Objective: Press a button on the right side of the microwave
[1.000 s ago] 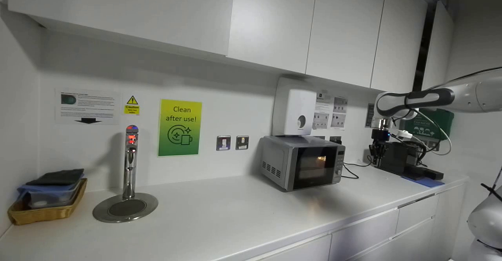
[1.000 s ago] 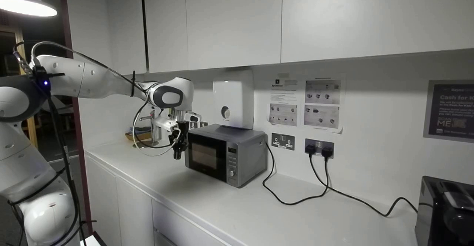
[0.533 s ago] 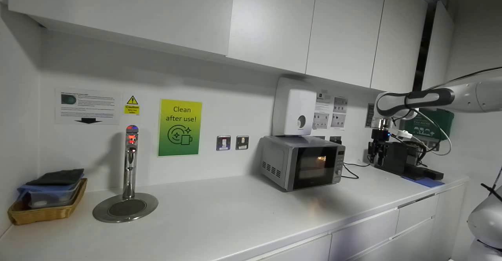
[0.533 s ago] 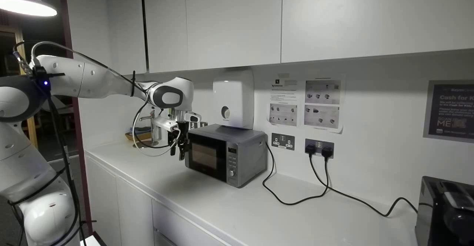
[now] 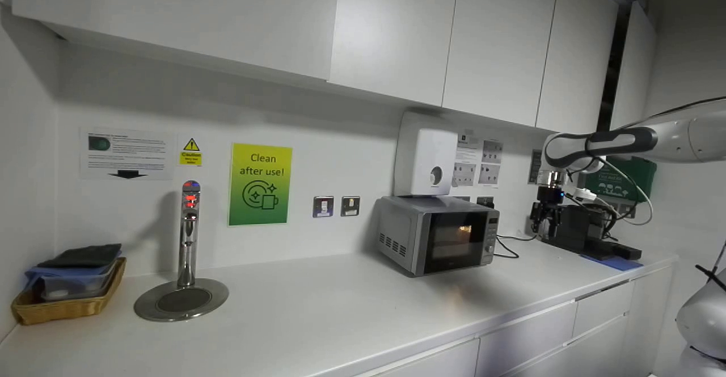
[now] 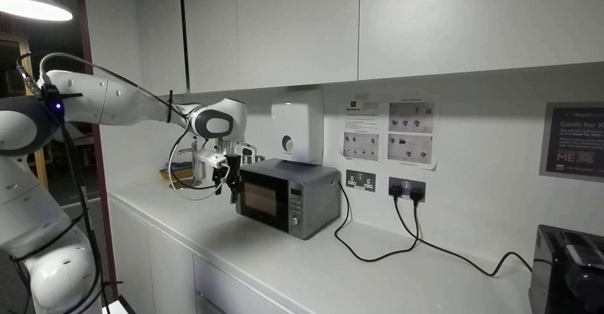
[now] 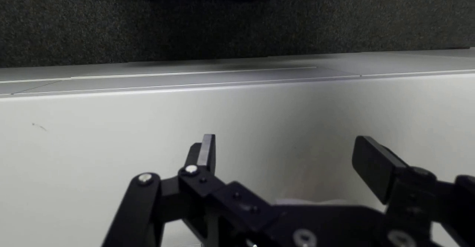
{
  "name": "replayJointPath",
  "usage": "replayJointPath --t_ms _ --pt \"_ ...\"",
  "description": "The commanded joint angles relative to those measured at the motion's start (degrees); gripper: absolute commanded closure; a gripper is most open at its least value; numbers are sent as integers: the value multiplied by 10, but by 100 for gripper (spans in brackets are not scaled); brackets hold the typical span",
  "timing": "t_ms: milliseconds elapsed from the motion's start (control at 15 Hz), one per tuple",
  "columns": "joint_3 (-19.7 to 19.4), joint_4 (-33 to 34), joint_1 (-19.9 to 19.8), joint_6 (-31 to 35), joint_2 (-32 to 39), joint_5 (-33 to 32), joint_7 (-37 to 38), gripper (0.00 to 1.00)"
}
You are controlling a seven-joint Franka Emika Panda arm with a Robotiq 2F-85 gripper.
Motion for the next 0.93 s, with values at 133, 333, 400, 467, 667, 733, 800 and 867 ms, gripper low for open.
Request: replayJointPath --t_ms 133,333,400,467,667,733,800,867 --pt "-6 -30 3 24 -23 36 6 0" --pt "-2 -18 2 14 -7 35 7 0" --pt "-2 -26 2 22 -10 42 10 0" --pt "-2 -31 2 26 -13 45 11 0" --pt "-2 -37 2 28 -20 47 14 0" --pt "-2 -37 2 28 -21 47 14 0" --pt "-2 -37 2 28 -21 47 14 0" --pt "-2 -38 2 28 -21 47 14 0"
